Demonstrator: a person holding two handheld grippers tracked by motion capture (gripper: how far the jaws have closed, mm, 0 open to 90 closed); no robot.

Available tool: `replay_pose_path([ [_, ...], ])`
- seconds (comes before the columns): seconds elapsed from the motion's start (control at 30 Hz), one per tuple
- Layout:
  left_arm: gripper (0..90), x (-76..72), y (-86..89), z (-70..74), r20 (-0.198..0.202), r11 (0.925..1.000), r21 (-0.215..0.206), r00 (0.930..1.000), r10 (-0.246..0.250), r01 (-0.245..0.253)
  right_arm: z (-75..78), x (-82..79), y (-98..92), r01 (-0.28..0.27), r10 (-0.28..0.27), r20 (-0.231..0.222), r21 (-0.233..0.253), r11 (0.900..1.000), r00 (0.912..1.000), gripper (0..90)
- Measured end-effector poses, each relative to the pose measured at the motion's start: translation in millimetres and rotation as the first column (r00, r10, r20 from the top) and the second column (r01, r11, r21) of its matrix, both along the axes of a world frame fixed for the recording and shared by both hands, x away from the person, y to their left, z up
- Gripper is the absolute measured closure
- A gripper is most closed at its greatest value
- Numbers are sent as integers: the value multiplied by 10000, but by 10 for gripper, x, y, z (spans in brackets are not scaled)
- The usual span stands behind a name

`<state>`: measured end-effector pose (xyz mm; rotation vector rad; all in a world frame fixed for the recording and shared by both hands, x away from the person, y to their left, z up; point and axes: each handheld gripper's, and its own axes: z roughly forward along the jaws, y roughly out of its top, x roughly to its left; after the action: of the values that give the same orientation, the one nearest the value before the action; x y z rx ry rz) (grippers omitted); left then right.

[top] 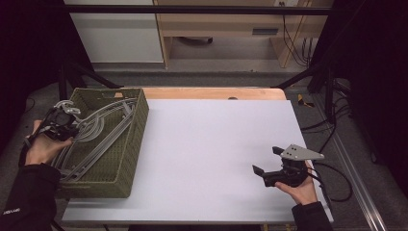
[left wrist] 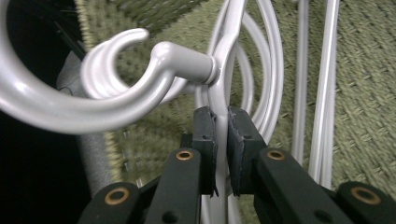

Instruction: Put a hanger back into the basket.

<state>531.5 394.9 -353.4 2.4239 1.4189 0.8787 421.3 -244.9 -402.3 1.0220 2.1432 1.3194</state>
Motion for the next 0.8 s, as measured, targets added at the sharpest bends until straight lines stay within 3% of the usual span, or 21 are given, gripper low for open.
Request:
replay_pose_path([
  [0.17, 826, 42, -34, -110, -305, 9999, -150, 9995, 21, -25, 2, -4, 1, 5, -5, -20, 16, 10000, 10000, 26],
  [0.23, 821, 43, -32, -135, -208, 9997, -199, 9997, 128, -132, 5, -5, -5, -6, 6, -13, 24, 10000, 10000, 26],
  [0.33, 803, 8, 11, -96, -136, 9970, -754, 9998, 168, -178, 10, -8, -5, 2, -2, -1, 90, 10000, 10000, 25],
  [0.43, 693, -84, 42, -14, 332, 9877, -1553, 9992, 222, -168, 14, -9, -6, 23, -23, 31, 87, 10000, 10000, 25],
  [0.47, 677, -137, 44, 28, 613, 9811, -1936, 9980, 155, -34, 15, -10, -6, 20, -21, 36, 96, 10000, 10000, 25],
  [0.6, 567, -312, 3, 160, 1491, 9639, -2621, 9888, -66, 460, 19, -12, -3, 27, -28, 71, 116, 9999, 10000, 23],
  [0.7, 486, -453, -86, 232, 2236, 9399, -3223, 9739, -397, 1124, 24, -16, -2, 34, -36, 120, 176, 9998, 9999, 23],
  [0.8, 425, -582, -198, 272, 2876, 9066, -3773, 9545, -792, 1889, 28, -17, -8, 56, -59, 170, 208, 9998, 9998, 22],
])
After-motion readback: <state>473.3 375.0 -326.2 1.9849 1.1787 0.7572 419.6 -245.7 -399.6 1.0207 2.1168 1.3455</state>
